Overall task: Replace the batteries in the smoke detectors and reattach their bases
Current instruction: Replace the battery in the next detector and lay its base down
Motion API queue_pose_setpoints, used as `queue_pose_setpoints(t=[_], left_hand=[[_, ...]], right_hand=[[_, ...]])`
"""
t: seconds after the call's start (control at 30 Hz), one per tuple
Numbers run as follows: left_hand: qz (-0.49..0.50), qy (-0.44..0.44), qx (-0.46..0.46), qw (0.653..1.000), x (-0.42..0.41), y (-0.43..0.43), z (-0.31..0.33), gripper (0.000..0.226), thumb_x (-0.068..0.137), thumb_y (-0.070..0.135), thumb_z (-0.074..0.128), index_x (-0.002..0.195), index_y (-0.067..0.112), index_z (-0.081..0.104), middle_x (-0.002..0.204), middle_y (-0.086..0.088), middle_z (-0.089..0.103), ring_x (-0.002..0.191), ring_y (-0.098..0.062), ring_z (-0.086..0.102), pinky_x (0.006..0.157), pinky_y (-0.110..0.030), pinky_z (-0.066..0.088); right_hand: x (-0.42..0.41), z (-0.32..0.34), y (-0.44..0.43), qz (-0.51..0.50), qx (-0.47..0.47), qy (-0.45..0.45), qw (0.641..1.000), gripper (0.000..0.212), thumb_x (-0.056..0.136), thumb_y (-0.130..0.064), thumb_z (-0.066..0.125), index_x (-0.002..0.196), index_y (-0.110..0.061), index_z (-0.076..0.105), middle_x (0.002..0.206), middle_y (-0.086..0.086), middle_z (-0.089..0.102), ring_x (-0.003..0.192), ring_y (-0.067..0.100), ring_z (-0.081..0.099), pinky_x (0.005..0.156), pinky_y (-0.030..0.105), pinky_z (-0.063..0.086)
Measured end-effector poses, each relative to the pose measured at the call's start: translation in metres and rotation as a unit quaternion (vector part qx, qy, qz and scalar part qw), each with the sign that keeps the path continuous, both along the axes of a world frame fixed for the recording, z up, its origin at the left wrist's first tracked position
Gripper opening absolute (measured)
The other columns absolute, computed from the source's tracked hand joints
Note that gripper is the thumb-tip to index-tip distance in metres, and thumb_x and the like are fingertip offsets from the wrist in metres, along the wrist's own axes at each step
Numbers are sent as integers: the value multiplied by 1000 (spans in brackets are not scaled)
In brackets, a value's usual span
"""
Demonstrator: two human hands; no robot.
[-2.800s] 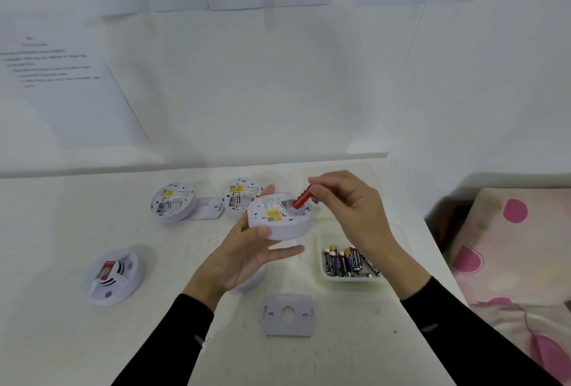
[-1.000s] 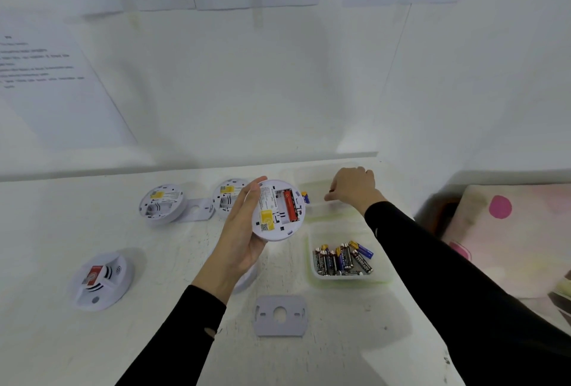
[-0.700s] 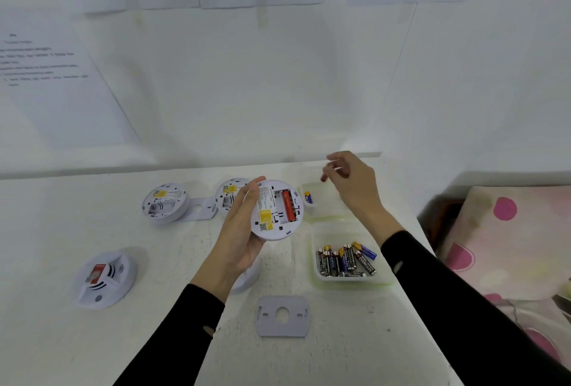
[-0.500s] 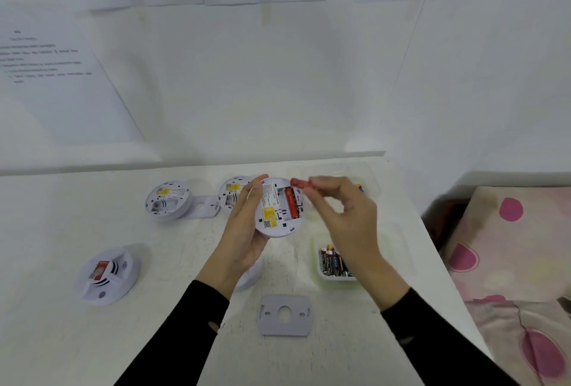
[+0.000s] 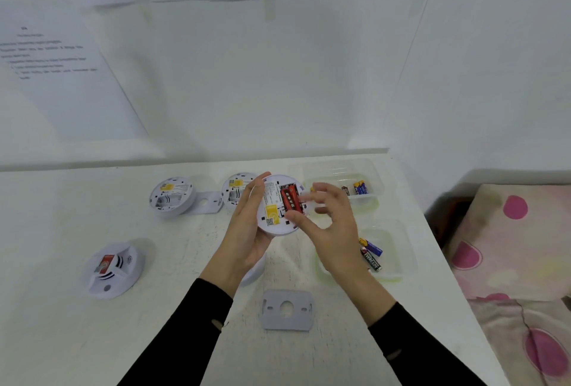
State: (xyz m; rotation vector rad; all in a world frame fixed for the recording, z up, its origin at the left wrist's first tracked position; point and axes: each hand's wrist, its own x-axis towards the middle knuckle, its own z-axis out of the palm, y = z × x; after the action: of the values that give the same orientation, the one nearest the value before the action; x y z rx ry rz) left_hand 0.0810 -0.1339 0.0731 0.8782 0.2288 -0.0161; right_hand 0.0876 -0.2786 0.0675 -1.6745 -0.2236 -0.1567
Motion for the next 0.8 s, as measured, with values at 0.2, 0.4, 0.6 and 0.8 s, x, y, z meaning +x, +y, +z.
queue_pose_setpoints(t=[0.2, 0.4, 0.6, 0.8], left_hand=[[-8, -9, 14, 1000, 0, 3, 4, 40, 95, 34, 50, 132, 19, 53, 119, -12, 70, 105, -30, 70, 78, -46, 61], [-11, -13, 12, 1000, 0, 3, 4, 41, 92, 34, 50, 131, 20, 54, 117, -11, 71, 104, -29, 71, 77, -44, 62], [-7, -1, 28, 1000, -3, 5, -1, 35, 101, 31, 44, 133, 19, 53, 121, -13, 69, 104, -29, 71, 73, -42, 62], [-3, -2, 32, 999, -2, 7, -2, 37, 102, 29, 44, 137, 18, 51, 122, -14, 67, 102, -28, 72, 74, -43, 62]], right_hand=[[21, 6, -8, 103, 148, 327, 928, 102, 37, -29, 97, 124, -23, 44, 125, 12, 58, 113, 26, 61, 94, 36, 51], [22, 12, -2, 126, 230, 379, 887, 87, 56, -2, 85, 129, -11, 39, 121, 21, 63, 102, 27, 66, 82, 30, 54], [21, 14, -2, 134, 239, 395, 877, 74, 68, 11, 77, 129, -9, 40, 99, 15, 73, 84, 24, 71, 75, 30, 55], [22, 9, 3, 111, 215, 372, 896, 75, 65, 8, 81, 126, -8, 42, 113, 21, 67, 92, 28, 68, 80, 33, 54]])
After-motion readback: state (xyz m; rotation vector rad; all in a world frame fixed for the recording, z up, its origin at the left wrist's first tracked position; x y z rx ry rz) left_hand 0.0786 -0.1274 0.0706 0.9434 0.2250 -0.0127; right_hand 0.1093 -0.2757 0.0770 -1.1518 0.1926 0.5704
